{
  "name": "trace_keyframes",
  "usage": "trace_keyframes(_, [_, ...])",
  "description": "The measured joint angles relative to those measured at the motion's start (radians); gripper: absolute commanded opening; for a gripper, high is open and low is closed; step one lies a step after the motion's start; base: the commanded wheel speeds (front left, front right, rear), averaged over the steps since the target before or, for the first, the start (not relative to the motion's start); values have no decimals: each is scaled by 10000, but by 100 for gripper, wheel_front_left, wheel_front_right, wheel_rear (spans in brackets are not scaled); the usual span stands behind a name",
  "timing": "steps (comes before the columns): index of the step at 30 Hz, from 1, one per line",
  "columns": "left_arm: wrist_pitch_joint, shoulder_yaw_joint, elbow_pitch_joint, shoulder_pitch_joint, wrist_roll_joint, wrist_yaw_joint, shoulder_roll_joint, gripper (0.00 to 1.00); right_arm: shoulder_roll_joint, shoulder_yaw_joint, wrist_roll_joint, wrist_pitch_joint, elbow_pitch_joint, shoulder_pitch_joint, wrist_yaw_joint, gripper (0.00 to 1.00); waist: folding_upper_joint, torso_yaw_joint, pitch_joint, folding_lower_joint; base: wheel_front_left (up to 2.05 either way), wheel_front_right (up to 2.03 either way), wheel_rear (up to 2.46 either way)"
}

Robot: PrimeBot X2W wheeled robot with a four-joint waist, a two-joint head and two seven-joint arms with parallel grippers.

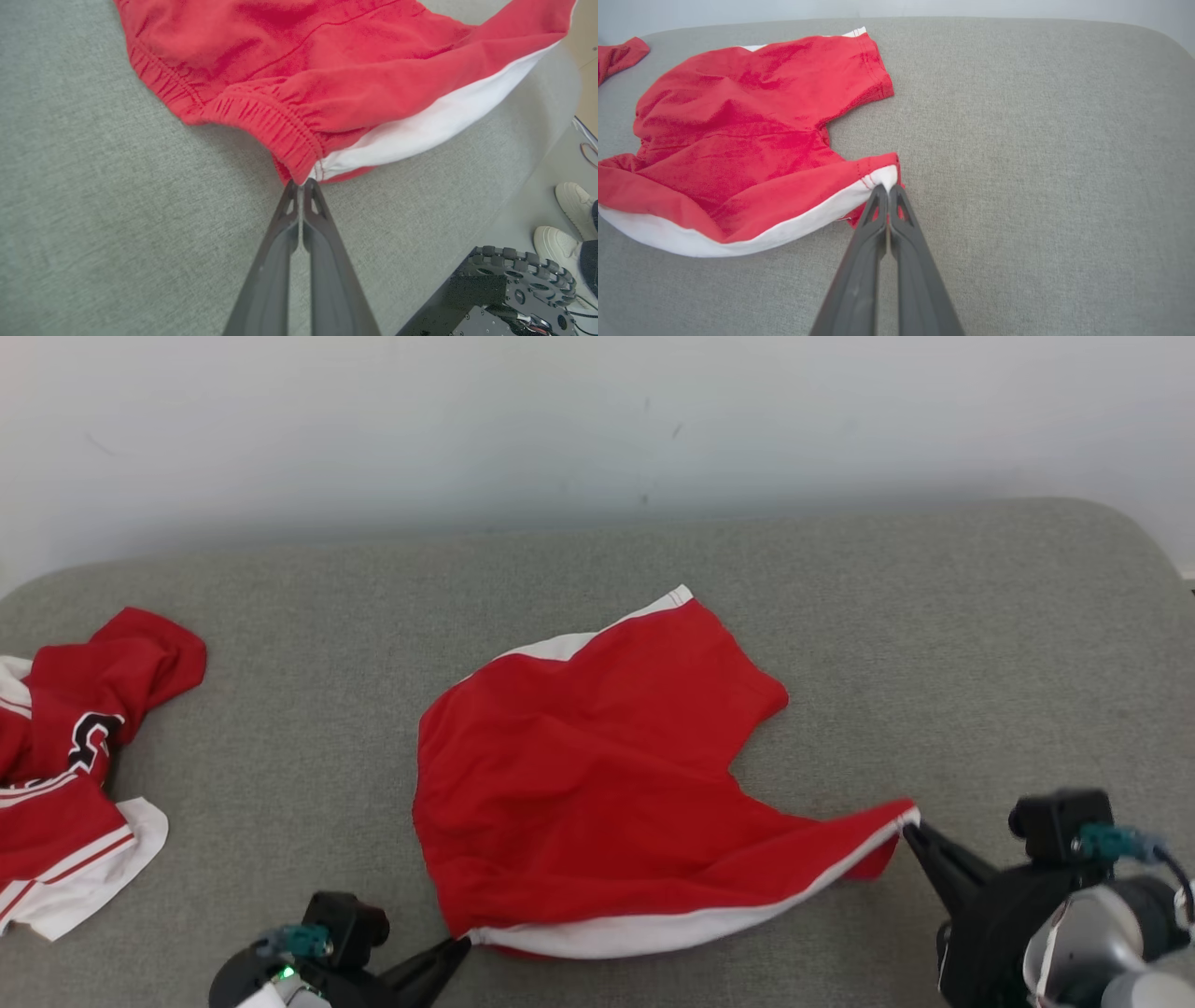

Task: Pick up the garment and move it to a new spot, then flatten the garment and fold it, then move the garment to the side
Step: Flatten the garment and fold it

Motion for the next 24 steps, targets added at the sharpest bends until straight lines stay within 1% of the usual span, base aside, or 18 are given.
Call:
trace_keyframes(4, [173, 268, -529, -216, -309, 163, 56, 0, -194, -56, 144, 309, -205, -880, 184, 0, 0, 148, 228, 0, 0, 0, 0])
trace_keyframes(7, [337, 351, -888, -452, -309, 209, 105, 0, -387, -115, 144, 512, -477, -1218, 196, 0, 1, 301, 380, 0, 0, 0, 0])
trace_keyframes(8, [359, 378, -982, -461, -314, 221, 136, 0, -391, -111, 167, 560, -556, -1220, 251, 0, 0, 356, 428, 0, 0, 0, 0])
trace_keyframes(11, [483, 495, -1252, -455, -481, 272, 263, 0, -385, -134, 332, 729, -675, -1361, 257, 0, 0, 508, 597, 0, 0, 0, 0])
trace_keyframes(15, [654, 614, -1425, -610, -575, 347, 282, 0, -579, -290, 337, 970, -558, -2242, 261, 0, 0, 687, 810, 0, 0, 0, 0])
trace_keyframes(17, [736, 729, -1499, -821, -704, 357, 205, 0, -662, -293, 362, 1141, -416, -2778, 291, 0, 0, 764, 908, 0, 0, 0, 0])
trace_keyframes(18, [790, 779, -1503, -941, -767, 428, 132, 0, -713, -299, 362, 1200, -349, -3016, 316, 0, 0, 800, 954, 0, 0, 0, 0])
trace_keyframes(23, [1045, 949, -1409, -1624, -930, 623, -407, 0, -989, -380, 360, 1494, 500, -4149, 347, 0, 1, 1028, 1146, 1, 0, 0, 0])
trace_keyframes(24, [1066, 1007, -1379, -1721, -930, 719, -504, 0, -1024, -366, 359, 1549, 662, -4335, 349, 0, 1, 1073, 1187, 0, 0, 0, 0])
